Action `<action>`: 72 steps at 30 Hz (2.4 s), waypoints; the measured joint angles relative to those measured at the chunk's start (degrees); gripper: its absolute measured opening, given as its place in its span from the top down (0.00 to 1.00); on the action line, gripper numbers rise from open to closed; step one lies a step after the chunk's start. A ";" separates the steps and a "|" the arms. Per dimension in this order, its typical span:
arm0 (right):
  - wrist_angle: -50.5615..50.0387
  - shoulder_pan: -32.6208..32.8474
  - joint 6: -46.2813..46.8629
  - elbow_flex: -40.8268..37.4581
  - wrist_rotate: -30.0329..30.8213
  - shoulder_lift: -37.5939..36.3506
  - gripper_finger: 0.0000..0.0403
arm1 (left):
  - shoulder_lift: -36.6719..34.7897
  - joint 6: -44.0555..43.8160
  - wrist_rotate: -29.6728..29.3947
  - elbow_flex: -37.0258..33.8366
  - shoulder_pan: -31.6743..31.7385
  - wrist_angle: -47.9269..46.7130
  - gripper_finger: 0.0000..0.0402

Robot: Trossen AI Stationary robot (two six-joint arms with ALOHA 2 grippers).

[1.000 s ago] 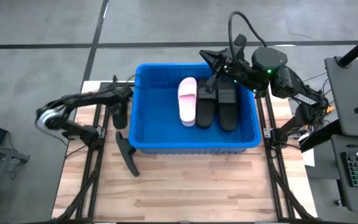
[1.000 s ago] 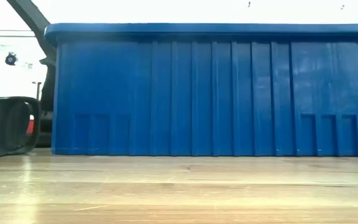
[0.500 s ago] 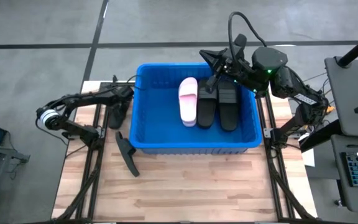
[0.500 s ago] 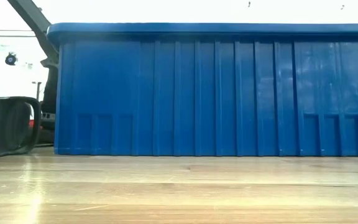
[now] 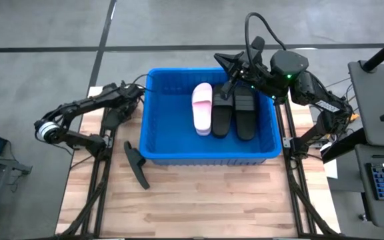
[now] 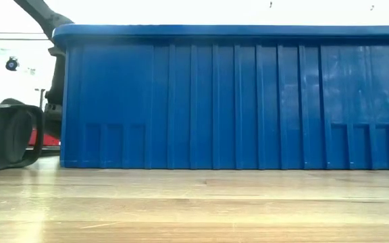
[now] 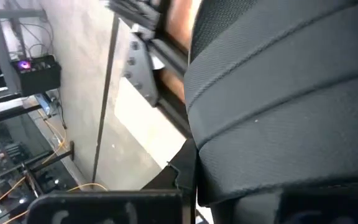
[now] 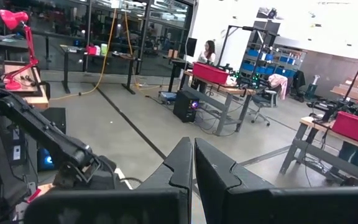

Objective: Pick and place slides into bin
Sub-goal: Put the black slide into the blue bin

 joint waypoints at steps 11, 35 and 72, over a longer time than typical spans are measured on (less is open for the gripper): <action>-0.02 0.00 0.14 0.00 -0.02 0.00 0.98 | -9.96 -1.48 0.43 7.84 0.02 -3.91 1.00; -0.04 0.00 0.56 0.00 0.00 0.00 0.98 | -17.07 -2.19 25.53 28.72 -0.03 0.75 1.00; -17.43 0.00 -3.88 0.02 4.48 -16.05 0.98 | 13.69 -29.64 -0.44 48.30 -30.42 22.20 1.00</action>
